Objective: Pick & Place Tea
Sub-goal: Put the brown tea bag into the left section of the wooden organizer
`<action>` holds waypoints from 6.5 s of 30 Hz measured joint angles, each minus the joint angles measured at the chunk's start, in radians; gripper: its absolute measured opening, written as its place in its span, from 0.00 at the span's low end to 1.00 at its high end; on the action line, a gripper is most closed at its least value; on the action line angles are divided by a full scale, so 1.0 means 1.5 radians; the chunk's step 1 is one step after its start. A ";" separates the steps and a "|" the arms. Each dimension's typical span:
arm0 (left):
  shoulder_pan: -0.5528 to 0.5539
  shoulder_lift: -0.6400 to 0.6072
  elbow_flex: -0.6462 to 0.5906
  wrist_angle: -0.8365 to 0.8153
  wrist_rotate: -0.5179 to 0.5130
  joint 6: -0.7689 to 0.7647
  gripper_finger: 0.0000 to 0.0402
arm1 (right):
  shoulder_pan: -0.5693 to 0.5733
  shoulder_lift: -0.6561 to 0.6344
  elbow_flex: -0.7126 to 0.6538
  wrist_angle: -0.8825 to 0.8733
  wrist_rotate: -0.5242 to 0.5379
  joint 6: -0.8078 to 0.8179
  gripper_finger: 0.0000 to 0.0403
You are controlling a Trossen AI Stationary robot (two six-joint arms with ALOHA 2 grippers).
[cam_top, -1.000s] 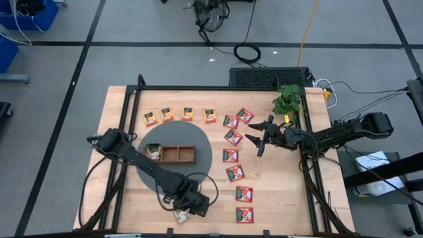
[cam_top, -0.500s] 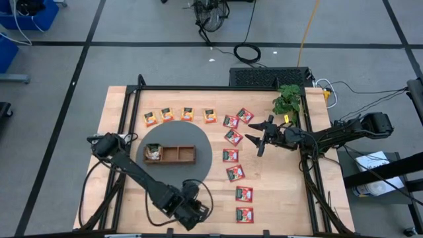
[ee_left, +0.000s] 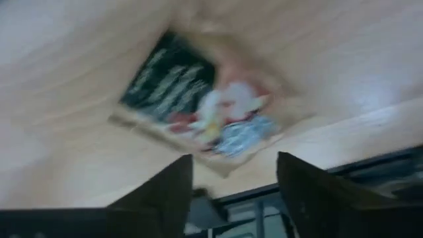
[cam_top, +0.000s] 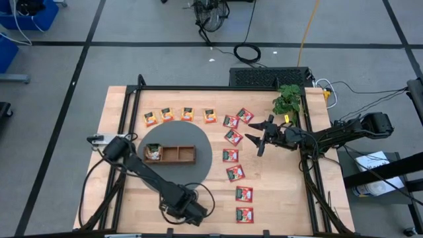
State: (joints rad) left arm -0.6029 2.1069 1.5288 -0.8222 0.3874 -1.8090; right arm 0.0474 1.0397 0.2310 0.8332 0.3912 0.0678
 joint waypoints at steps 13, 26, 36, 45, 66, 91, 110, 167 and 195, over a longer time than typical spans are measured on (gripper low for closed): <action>-0.024 0.001 0.000 -0.014 -0.105 -0.106 0.86 | 0.000 0.000 0.000 0.000 0.000 0.007 0.53; -0.039 0.068 -0.013 0.063 0.006 -0.147 0.87 | 0.000 0.000 0.000 0.000 0.000 0.005 0.53; -0.031 0.074 -0.014 0.070 0.016 -0.108 0.82 | 0.000 0.000 0.000 0.000 0.000 0.005 0.53; -0.030 0.074 -0.015 0.082 0.018 -0.093 0.41 | 0.000 0.000 0.000 0.000 0.000 0.005 0.53; -0.028 -0.087 0.037 -0.311 -0.272 -0.053 0.10 | 0.000 0.000 0.000 0.003 -0.001 0.005 0.53; -0.030 -0.190 -0.275 -0.497 -0.504 -0.222 0.10 | 0.000 0.000 0.000 -0.002 0.001 0.012 0.53; 0.028 -0.190 -0.313 -0.443 -0.533 -0.109 0.22 | 0.000 0.000 0.000 0.000 0.003 0.017 0.53; -0.028 -0.211 -0.267 -0.501 -0.487 -0.180 0.48 | 0.000 0.000 0.000 -0.007 0.002 0.017 0.53; -0.043 -0.363 -0.427 -0.333 -0.486 -0.194 0.01 | 0.000 0.000 0.000 -0.005 0.000 0.024 0.53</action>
State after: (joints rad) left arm -0.6678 1.5627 0.8880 -1.3223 -0.3420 -2.0993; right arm 0.0475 1.0397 0.2308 0.8256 0.3912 0.1044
